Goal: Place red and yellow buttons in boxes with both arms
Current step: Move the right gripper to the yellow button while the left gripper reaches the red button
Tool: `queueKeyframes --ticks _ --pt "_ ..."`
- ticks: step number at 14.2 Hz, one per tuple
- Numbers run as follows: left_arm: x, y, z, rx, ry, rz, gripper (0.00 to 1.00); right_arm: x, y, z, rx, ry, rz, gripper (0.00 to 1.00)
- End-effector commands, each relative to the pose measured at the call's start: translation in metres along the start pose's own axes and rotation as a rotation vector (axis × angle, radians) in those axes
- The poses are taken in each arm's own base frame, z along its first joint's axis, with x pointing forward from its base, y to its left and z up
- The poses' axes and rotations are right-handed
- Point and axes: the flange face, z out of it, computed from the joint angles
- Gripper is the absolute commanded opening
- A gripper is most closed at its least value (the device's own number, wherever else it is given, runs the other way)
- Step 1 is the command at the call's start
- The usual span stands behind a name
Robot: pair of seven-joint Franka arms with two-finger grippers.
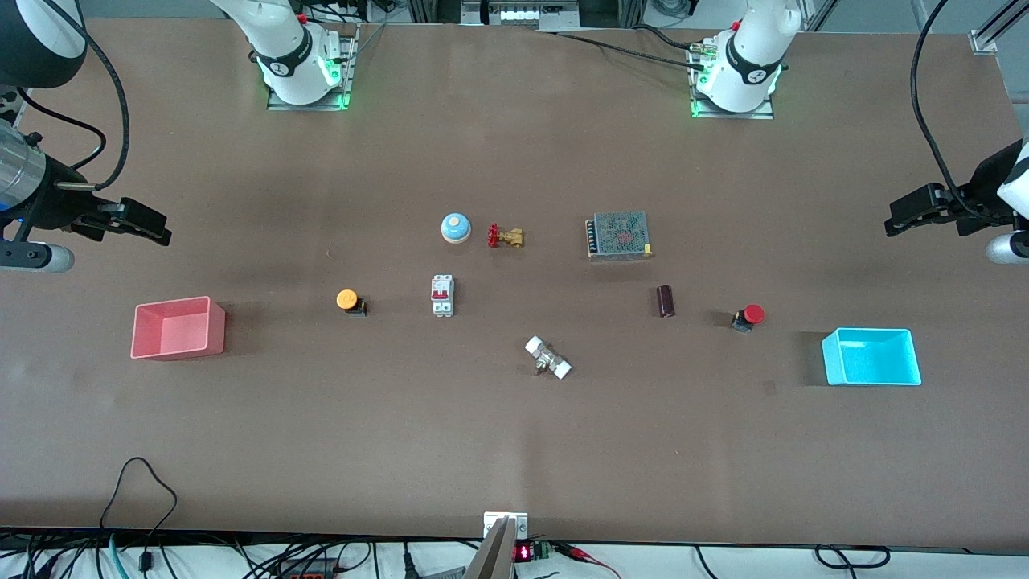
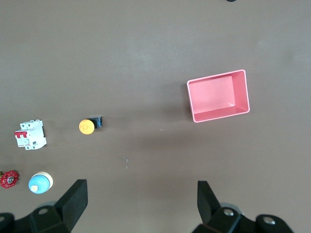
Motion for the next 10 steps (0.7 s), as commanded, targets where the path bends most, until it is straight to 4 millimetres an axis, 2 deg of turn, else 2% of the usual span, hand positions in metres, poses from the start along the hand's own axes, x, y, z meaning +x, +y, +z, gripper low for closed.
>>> queueKeyframes --ticks 1,3,4,6,7,8,10 --pt "-0.012 -0.001 -0.001 0.011 -0.012 -0.006 1.0 -0.002 -0.001 -0.001 0.018 -0.012 -0.014 1.0" --pt "-0.012 -0.001 0.004 0.011 -0.015 -0.005 1.0 -0.003 -0.001 -0.001 0.017 -0.012 -0.013 1.0" --pt "-0.011 0.003 0.012 0.012 -0.034 0.001 1.0 -0.001 -0.001 0.003 0.016 -0.016 -0.011 1.0" --pt "0.001 0.01 0.04 0.013 -0.087 0.013 1.0 0.004 -0.003 0.017 0.015 -0.041 -0.011 1.0" --pt "0.008 0.02 0.057 0.015 -0.117 0.031 1.0 0.008 -0.005 0.029 0.012 -0.06 -0.015 1.0" --pt "0.015 0.025 0.074 0.016 -0.143 0.038 1.0 0.011 -0.013 0.039 0.008 -0.08 -0.03 1.0" --pt "0.032 0.034 0.115 0.017 -0.198 0.052 1.0 0.013 -0.017 0.064 0.008 -0.098 -0.027 1.0"
